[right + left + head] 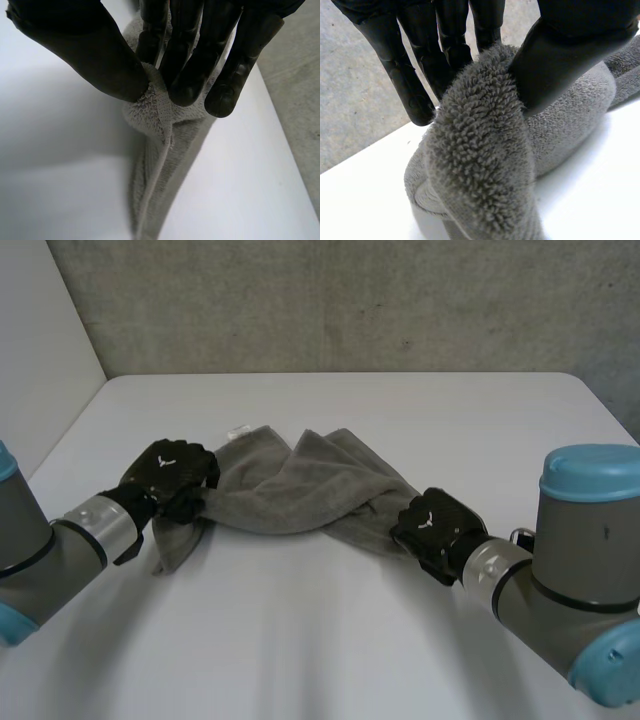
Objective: Fold the towel.
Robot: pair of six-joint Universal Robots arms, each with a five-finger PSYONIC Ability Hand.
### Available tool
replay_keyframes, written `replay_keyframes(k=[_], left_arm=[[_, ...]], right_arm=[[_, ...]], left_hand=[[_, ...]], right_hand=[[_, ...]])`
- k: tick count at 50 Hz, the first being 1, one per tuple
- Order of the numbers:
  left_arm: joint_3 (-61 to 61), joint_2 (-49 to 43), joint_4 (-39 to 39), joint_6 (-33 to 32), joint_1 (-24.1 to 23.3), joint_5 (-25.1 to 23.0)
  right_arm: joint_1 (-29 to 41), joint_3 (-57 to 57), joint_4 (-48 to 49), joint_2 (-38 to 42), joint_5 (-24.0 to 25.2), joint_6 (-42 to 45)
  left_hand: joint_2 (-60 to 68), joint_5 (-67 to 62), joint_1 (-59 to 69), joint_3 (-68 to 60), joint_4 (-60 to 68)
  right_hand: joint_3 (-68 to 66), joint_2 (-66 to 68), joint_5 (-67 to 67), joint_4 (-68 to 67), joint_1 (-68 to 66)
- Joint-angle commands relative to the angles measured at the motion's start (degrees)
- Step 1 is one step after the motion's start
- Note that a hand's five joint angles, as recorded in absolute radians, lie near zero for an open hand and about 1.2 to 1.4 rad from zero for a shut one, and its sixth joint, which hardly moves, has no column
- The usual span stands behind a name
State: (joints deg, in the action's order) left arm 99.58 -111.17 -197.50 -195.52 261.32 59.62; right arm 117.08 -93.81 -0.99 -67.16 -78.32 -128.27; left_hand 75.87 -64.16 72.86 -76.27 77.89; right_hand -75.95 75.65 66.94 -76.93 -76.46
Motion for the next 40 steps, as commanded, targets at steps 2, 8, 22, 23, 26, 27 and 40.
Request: replay_keyframes(k=[2,8,22,23,26,27,40], left_arm=[[7.28,4.55,0.54,-0.04,-0.99,-0.29],[10.99,7.81,0.54,-0.30,-1.87,-2.05],[11.69,13.35,5.02,0.40,2.87,-1.79],[11.95,13.96,5.81,0.49,4.18,-1.96],[12.22,14.58,6.78,0.66,5.86,-1.88],[12.22,14.58,6.78,0.66,5.86,-1.88],[16.34,15.63,6.96,1.37,9.82,-1.79]], right_arm=[[-2.03,-4.27,-0.41,-4.29,1.77,0.92],[-5.90,-6.12,-1.29,-8.78,3.26,4.61],[-5.28,3.79,-1.29,-13.35,4.05,-9.94],[-4.93,5.99,-1.47,-12.83,4.49,-12.94],[-3.44,10.47,-1.99,-9.15,6.07,-17.52],[-3.43,10.49,-2.00,-9.13,6.08,-17.54],[5.97,42.04,-15.53,17.24,6.78,-27.56]], left_hand=[[2.65,-4.36,5.66,-2.25,0.64],[-37.90,36.19,-34.89,38.30,-39.91],[-65.15,63.44,-62.14,65.55,-67.17],[-65.15,63.44,-62.14,65.55,-67.17],[-65.15,63.44,-62.14,65.55,-67.17],[-65.15,63.44,-62.14,65.55,-67.17],[-64.48,62.77,-61.47,64.88,-66.50]], right_hand=[[-4.05,4.35,3.06,-3.07,-3.54],[26.00,-25.69,-26.99,26.98,26.51],[65.95,-65.65,-66.94,66.93,66.46],[65.95,-65.65,-66.94,66.93,66.46],[65.95,-65.65,-66.94,66.93,66.46],[65.95,-65.65,-66.94,66.93,66.46],[65.95,-65.65,-66.94,66.93,66.46]])
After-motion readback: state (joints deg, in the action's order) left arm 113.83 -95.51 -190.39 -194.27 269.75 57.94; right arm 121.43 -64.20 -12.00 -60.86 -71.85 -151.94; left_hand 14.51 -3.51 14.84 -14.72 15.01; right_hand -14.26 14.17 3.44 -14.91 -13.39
